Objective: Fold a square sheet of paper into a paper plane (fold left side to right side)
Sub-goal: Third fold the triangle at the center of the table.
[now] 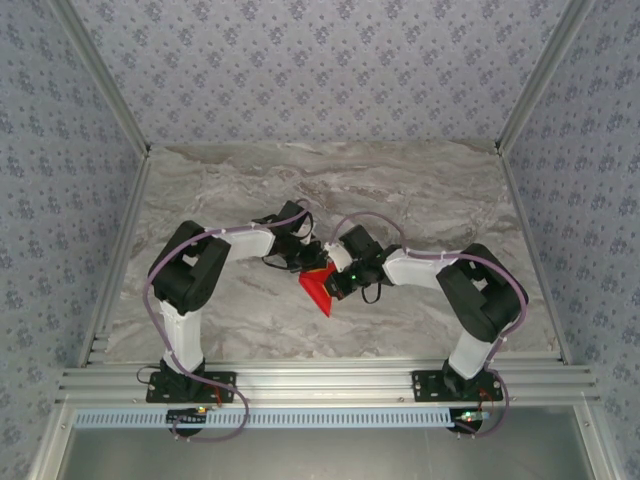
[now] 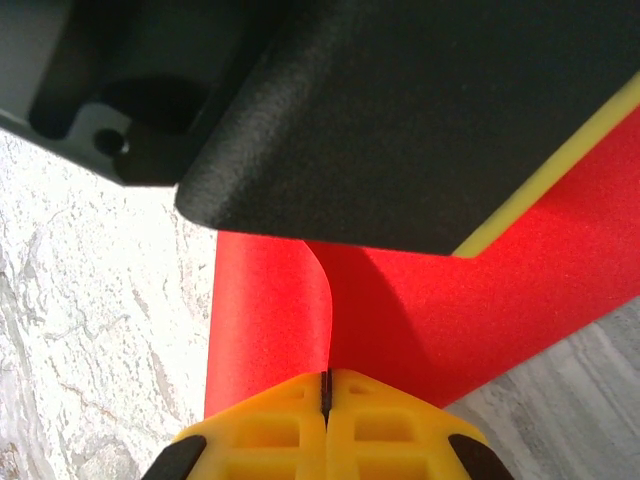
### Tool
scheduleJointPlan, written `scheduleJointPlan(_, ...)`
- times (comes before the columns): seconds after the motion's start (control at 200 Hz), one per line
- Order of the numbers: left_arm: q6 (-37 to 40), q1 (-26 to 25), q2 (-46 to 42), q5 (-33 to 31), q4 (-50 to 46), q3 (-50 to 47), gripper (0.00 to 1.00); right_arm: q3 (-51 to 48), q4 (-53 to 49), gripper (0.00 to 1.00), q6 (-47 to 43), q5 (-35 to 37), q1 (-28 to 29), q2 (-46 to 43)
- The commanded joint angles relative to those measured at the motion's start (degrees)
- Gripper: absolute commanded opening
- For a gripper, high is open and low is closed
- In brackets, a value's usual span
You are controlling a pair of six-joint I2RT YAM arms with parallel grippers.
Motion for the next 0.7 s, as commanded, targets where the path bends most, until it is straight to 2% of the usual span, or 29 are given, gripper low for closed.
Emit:
scheduleJointPlan(0.0,0.6,-1.1,0.0,0.4,-0.2,0.0,0.12,-0.3,-1.8,0.00,0.3,1.1,1.4,2.3)
scheduleJointPlan(0.695,0.3,-1.1,-0.2,-0.1,0.3,-0.8,0.11,-3.5,2.9,0.00,1.1,-0.8,1.5,0.4)
